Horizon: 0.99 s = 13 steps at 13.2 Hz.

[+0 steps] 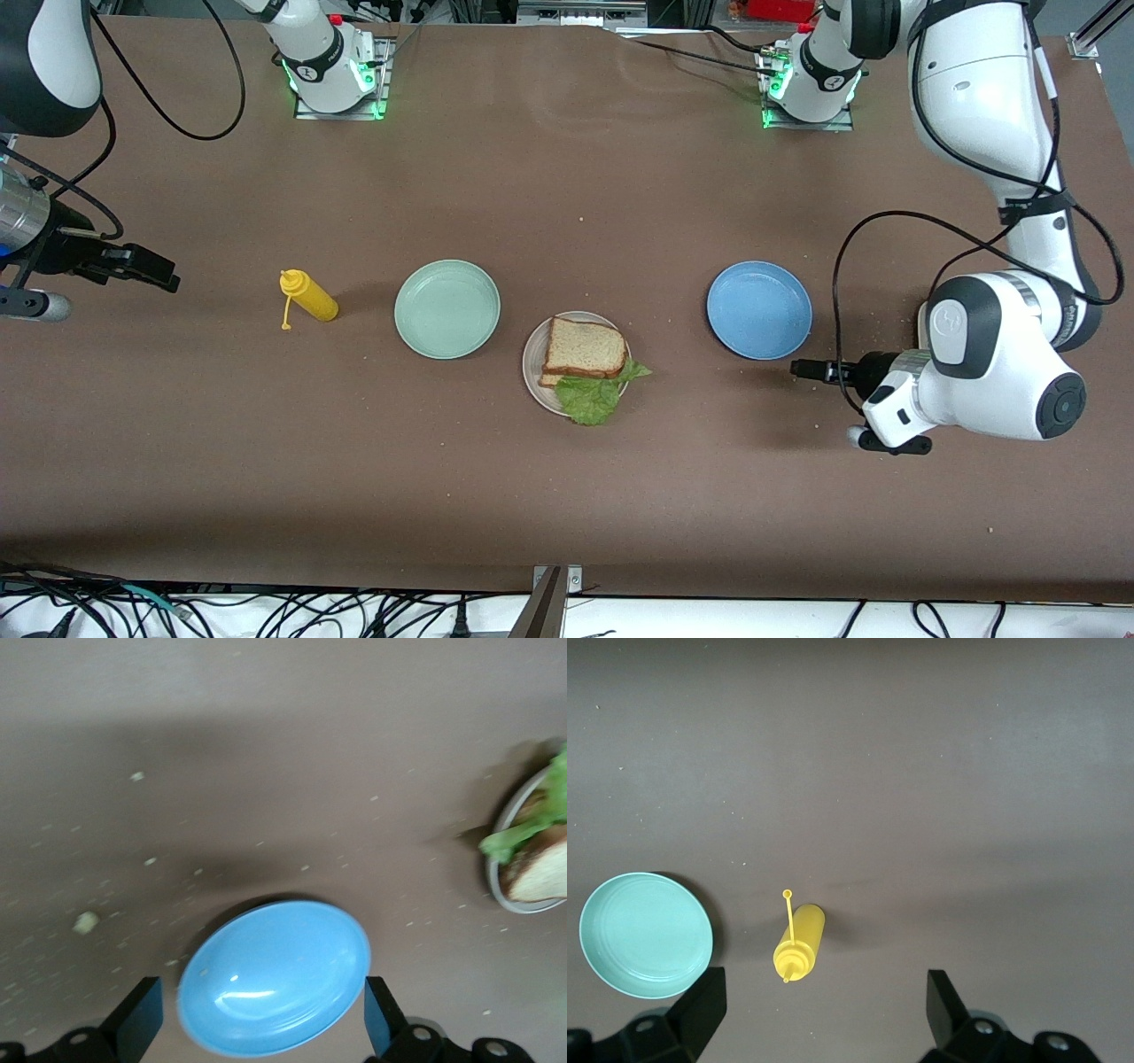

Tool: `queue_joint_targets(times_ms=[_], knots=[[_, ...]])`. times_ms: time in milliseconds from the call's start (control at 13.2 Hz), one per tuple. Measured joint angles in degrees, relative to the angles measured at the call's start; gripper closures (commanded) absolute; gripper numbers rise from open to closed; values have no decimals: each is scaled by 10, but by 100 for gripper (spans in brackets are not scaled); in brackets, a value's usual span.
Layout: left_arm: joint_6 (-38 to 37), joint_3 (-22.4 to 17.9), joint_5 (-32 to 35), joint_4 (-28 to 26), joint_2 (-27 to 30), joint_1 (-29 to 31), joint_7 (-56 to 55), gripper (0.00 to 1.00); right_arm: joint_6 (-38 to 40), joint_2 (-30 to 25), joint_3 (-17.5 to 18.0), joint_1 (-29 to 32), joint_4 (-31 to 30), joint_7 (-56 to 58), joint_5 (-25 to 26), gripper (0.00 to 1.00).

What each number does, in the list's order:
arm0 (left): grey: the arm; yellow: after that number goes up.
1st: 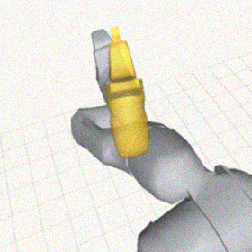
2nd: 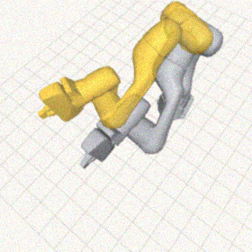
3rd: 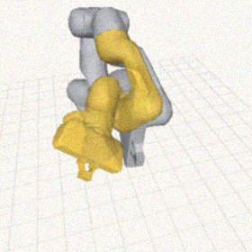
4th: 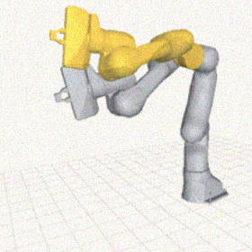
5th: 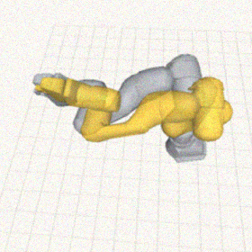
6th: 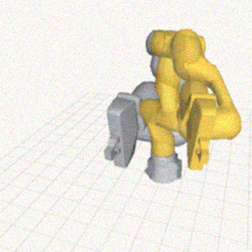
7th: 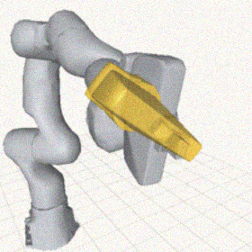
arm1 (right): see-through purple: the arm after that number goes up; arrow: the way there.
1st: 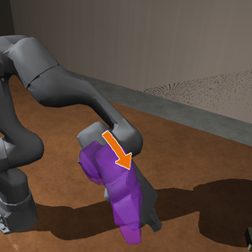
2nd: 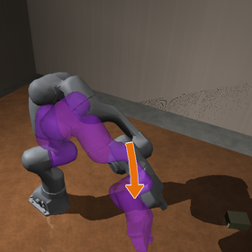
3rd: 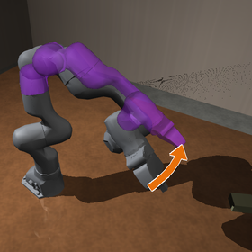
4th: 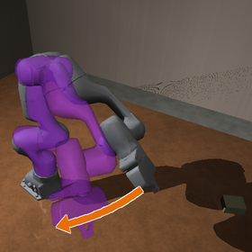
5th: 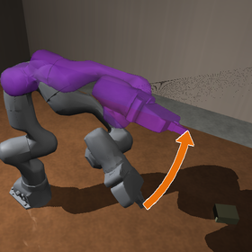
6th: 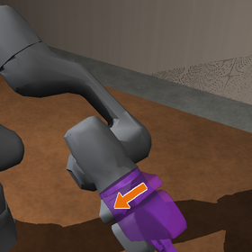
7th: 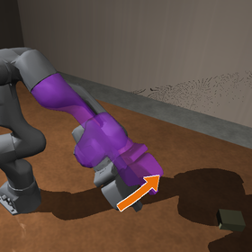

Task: Make sandwich in beige plate with both arms

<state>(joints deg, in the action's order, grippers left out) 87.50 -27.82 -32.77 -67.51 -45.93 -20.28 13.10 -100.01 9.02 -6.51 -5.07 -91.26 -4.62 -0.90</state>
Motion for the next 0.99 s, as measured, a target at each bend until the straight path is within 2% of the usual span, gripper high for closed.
queue_joint_targets(times_ms=[228,456,836,988], knots=[[-12,0,94,-4,15,2,0,0,0,0,0,0,0,0,0,0],[-23,1,149,-25,43,2,3,0,0,0,0,0,0,0,0,0],[-17,5,212,-124,132,-14,12,0,0,0,0,0,0,1,0,0],[30,6,227,-188,178,-30,12,0,0,0,0,0,1,1,0,0]])
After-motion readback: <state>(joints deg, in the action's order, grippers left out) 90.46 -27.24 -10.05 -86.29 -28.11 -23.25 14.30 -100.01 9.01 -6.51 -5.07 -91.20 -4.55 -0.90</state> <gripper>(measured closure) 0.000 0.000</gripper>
